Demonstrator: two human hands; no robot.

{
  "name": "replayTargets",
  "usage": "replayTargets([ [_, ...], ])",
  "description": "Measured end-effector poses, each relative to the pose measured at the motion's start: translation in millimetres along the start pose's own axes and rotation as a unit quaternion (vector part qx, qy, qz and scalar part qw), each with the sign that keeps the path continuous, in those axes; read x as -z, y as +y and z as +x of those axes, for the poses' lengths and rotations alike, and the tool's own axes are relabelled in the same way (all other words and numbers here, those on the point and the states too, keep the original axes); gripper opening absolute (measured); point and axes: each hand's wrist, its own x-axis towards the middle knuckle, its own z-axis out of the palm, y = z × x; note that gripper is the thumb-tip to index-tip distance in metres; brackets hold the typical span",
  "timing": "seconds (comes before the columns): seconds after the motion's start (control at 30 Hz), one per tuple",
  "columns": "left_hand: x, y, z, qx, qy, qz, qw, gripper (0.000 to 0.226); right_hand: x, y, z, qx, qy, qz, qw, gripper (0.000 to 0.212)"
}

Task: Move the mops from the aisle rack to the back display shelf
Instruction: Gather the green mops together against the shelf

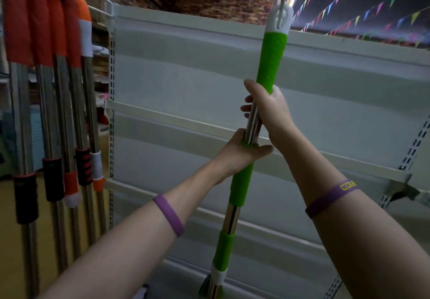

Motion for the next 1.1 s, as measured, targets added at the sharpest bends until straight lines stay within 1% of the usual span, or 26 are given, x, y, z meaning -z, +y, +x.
replayTargets([
  [0.1,1,-17,-3,0.0,-0.046,-0.075,0.996,0.06,-3,10,-8,0.0,0.004,0.017,1.0,0.024],
  [0.23,-2,-53,-19,0.004,-0.107,-0.14,0.984,0.102,-10,33,-28,-0.021,0.007,0.002,1.0,0.019],
  [0.27,-5,-60,-23,-0.001,-0.112,-0.154,0.982,0.111,-11,41,-34,-0.025,0.014,-0.005,1.0,0.022],
  [0.3,-8,-65,-27,-0.006,-0.111,-0.166,0.98,0.116,-12,49,-40,-0.029,0.022,-0.008,0.999,0.03],
  [0.37,-13,-76,-32,0.003,-0.109,-0.181,0.977,0.119,-16,67,-52,-0.031,0.048,-0.004,0.998,0.05],
  [0.43,-16,-89,-36,0.024,-0.12,-0.183,0.976,0.115,-22,82,-68,-0.047,0.07,0.01,0.996,0.063],
  [0.5,-20,-102,-43,0.043,-0.121,-0.185,0.974,0.107,-28,98,-85,-0.081,0.084,0.027,0.993,0.08],
  [0.53,-23,-109,-48,0.05,-0.115,-0.185,0.975,0.099,-30,107,-95,-0.094,0.084,0.03,0.992,0.081],
  [0.57,-28,-116,-52,0.05,-0.102,-0.182,0.977,0.087,-32,118,-105,-0.105,0.084,0.029,0.99,0.079],
  [0.6,-33,-124,-56,0.046,-0.087,-0.18,0.979,0.07,-33,128,-115,-0.115,0.081,0.027,0.99,0.075],
  [0.63,-38,-132,-60,0.045,-0.083,-0.184,0.978,0.052,-34,142,-125,-0.128,0.082,0.028,0.988,0.067],
  [0.67,-41,-140,-65,0.049,-0.087,-0.187,0.977,0.04,-35,155,-135,-0.142,0.079,0.023,0.986,0.055],
  [0.7,-44,-147,-69,0.061,-0.092,-0.192,0.975,0.036,-36,166,-144,-0.153,0.067,0.016,0.986,0.043],
  [0.77,-49,-162,-76,0.089,-0.095,-0.213,0.968,0.04,-40,182,-159,-0.176,0.046,0.016,0.983,0.026],
  [0.8,-51,-167,-81,0.101,-0.097,-0.228,0.964,0.043,-43,187,-166,-0.184,0.042,0.013,0.982,0.022],
  [0.83,-53,-175,-85,0.114,-0.098,-0.238,0.959,0.044,-44,195,-173,-0.188,0.041,0.01,0.981,0.025],
  [0.9,-55,-188,-92,0.131,-0.094,-0.238,0.958,0.044,-45,212,-187,-0.198,0.05,0.03,0.979,0.043],
  [0.93,-56,-194,-95,0.138,-0.092,-0.233,0.958,0.05,-46,219,-194,-0.205,0.049,0.028,0.977,0.048],
  [0.97,-56,-198,-99,0.143,-0.09,-0.216,0.962,0.065,-46,230,-203,-0.205,0.038,0.015,0.978,0.05],
  [1.03,-57,-201,-107,0.157,-0.08,-0.153,0.973,0.113,-48,252,-223,-0.199,0.001,-0.005,0.98,0.053],
  [1.07,-60,-208,-111,0.141,-0.071,-0.134,0.978,0.129,-51,263,-233,-0.201,-0.017,-0.008,0.979,0.056],
  [1.1,-64,-216,-116,0.119,-0.065,-0.127,0.983,0.136,-54,273,-243,-0.209,-0.03,-0.013,0.977,0.063],
])
